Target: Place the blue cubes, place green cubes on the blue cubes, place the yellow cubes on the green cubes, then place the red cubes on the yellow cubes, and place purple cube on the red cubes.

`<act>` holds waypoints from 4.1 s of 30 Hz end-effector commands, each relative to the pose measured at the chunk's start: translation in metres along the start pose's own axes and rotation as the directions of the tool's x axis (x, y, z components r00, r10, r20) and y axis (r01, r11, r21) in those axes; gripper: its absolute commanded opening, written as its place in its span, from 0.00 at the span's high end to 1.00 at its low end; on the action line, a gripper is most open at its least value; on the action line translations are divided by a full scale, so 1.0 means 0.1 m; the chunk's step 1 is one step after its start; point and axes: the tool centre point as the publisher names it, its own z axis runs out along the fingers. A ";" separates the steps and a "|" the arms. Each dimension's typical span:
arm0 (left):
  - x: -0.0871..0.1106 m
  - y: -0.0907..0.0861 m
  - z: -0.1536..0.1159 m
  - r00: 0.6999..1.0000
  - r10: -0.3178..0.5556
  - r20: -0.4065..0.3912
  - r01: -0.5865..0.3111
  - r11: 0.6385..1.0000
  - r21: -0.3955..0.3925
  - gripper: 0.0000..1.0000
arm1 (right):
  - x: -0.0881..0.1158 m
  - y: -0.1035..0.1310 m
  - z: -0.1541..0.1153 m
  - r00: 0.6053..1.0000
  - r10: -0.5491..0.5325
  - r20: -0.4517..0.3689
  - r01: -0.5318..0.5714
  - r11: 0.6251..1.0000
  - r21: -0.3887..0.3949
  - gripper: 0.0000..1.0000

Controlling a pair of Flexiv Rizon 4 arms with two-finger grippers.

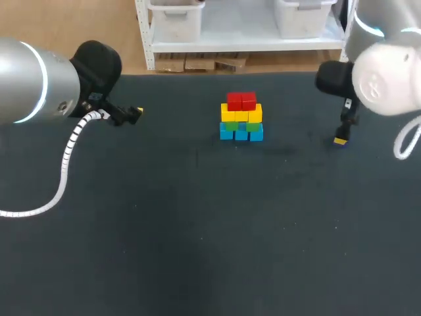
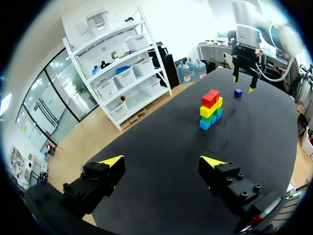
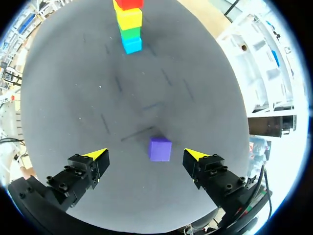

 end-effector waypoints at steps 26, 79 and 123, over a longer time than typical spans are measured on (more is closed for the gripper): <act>0.00 0.01 0.00 1.000 0.000 0.002 0.000 1.000 0.002 0.00 | 0.01 -0.19 0.36 1.000 0.025 0.006 -0.024 0.994 -0.109 0.00; 0.00 0.01 0.00 1.000 0.000 0.002 0.000 1.000 0.002 0.00 | -1.12 0.06 -1.13 0.915 -0.355 0.193 0.368 0.929 -0.037 1.00; 0.00 0.01 0.00 1.000 0.000 0.002 0.000 1.000 0.002 0.00 | -2.09 0.29 -1.09 0.873 -0.468 0.135 0.487 0.852 -0.193 1.00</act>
